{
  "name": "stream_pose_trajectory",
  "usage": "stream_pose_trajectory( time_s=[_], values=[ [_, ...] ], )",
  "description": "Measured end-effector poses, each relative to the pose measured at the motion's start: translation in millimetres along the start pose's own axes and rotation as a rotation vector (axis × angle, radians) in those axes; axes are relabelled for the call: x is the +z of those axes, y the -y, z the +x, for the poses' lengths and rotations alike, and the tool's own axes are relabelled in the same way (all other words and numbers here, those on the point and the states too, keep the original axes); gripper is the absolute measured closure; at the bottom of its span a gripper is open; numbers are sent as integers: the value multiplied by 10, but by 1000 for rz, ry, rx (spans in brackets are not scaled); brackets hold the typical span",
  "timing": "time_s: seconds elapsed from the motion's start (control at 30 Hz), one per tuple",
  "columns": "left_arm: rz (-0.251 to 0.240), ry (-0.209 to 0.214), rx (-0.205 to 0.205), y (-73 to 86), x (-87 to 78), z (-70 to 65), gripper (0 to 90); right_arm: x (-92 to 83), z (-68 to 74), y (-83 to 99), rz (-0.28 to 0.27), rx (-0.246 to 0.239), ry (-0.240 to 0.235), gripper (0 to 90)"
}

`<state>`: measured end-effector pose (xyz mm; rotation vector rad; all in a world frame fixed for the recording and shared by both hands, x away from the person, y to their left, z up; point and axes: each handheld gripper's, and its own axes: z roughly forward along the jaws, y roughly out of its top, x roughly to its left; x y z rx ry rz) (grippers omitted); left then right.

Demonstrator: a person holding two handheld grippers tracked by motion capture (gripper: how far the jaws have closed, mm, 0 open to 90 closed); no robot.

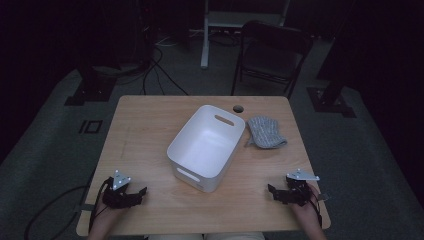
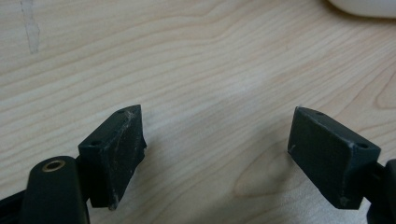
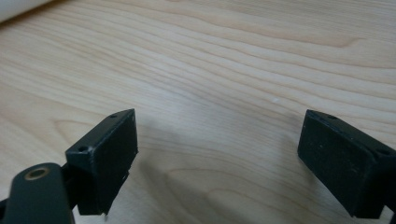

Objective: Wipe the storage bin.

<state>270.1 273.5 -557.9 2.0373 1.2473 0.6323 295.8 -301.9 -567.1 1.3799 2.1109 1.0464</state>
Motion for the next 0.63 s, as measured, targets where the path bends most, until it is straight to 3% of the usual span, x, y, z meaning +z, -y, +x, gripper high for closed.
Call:
stream_pose_trajectory(
  time_s=[0.17,0.23,0.63],
  values=[
    [-4,-18,-17,4,5,-12,176,12,29,-4,11,-27,20,117],
    [1,-18,-46,0,13,-11,176,24,62,-7,21,-54,42,117],
    [4,-29,-60,-10,24,-15,169,24,64,-7,22,-54,41,117]
  ],
)
